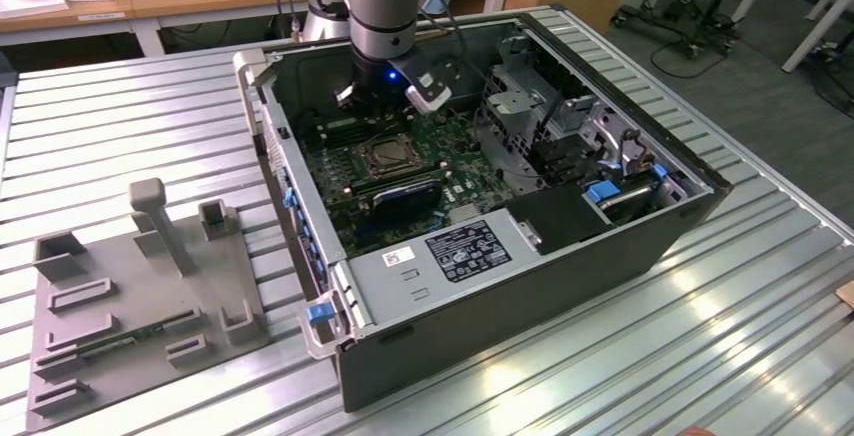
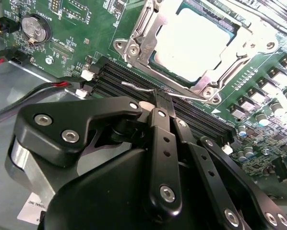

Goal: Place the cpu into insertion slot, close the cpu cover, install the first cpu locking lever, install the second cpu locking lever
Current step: 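Install the first cpu locking lever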

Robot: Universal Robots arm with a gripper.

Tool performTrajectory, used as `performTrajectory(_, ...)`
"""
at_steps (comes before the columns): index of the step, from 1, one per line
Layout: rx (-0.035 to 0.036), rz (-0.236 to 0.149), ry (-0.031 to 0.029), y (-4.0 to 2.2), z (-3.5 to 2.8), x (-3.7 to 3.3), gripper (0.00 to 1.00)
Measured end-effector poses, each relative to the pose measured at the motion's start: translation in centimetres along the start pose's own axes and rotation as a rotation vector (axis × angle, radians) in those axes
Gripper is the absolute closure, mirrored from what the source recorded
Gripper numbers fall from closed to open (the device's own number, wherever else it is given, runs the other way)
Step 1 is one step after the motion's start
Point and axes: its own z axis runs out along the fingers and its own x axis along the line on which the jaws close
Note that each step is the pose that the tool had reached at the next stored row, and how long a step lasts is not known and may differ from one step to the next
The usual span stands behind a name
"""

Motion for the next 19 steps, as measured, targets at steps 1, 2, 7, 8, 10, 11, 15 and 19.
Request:
performTrajectory(1,0.0000,0.000,0.0000,0.00,0.01,-0.02,0.89)
performTrajectory(2,-0.0001,0.000,-0.0001,0.00,0.02,-0.04,0.89)
performTrajectory(7,-0.0001,0.000,-0.0001,0.04,0.05,-0.13,0.89)
performTrajectory(8,0.0001,0.000,-0.0001,0.07,0.06,-0.14,0.89)
performTrajectory(10,0.0000,0.000,-0.0001,0.12,0.08,-0.14,0.89)
performTrajectory(11,-0.0001,0.000,-0.0001,0.14,0.09,-0.14,0.89)
performTrajectory(15,0.0000,0.000,0.0000,0.15,0.13,-0.15,0.89)
performTrajectory(19,0.0001,0.000,0.0001,0.12,0.27,-0.18,0.89)
